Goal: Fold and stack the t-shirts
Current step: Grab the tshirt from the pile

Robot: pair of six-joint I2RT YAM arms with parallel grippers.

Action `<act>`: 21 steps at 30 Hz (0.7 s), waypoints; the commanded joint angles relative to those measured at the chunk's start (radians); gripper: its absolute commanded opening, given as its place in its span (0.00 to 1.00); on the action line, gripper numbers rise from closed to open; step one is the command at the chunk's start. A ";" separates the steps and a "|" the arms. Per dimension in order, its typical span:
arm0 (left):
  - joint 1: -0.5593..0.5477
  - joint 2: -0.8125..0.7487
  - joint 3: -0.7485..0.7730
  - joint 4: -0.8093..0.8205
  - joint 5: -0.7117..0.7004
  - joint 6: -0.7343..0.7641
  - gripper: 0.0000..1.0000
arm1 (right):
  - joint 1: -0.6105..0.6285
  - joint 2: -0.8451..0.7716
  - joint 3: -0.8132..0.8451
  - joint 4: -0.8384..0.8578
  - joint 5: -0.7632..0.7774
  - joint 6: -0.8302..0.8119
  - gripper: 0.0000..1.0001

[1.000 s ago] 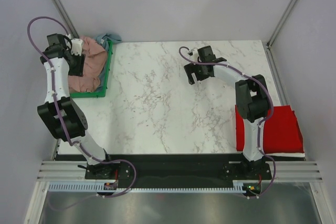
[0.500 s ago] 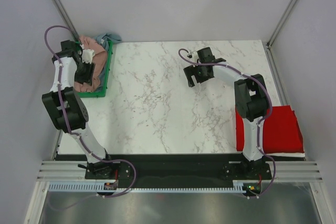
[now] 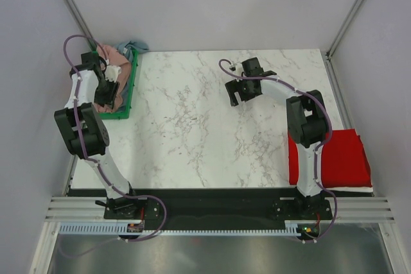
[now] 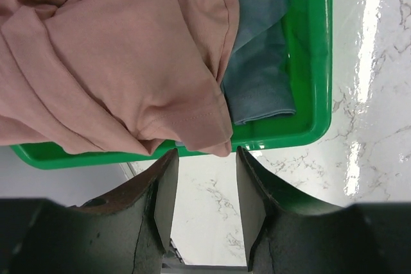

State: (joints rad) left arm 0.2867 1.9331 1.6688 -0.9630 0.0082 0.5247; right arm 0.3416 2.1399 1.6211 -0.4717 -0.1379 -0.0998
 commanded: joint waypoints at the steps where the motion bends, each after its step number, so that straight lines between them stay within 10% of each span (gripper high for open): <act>1: 0.005 0.030 0.014 0.009 -0.030 0.031 0.49 | -0.006 0.021 0.045 0.004 -0.025 0.006 0.98; 7: 0.003 0.076 0.063 0.010 -0.040 0.028 0.42 | -0.007 0.023 0.048 0.002 -0.025 0.005 0.98; 12: 0.003 0.078 0.109 0.010 -0.027 0.012 0.02 | -0.007 0.008 0.036 0.004 -0.029 0.012 0.98; 21: 0.003 -0.042 0.261 0.018 0.059 -0.034 0.02 | 0.000 -0.050 0.065 0.005 -0.022 -0.032 0.98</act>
State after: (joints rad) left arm 0.2867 2.0136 1.8061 -0.9745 0.0048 0.5198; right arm 0.3378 2.1590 1.6337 -0.4808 -0.1627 -0.0998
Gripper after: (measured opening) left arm 0.036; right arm 0.982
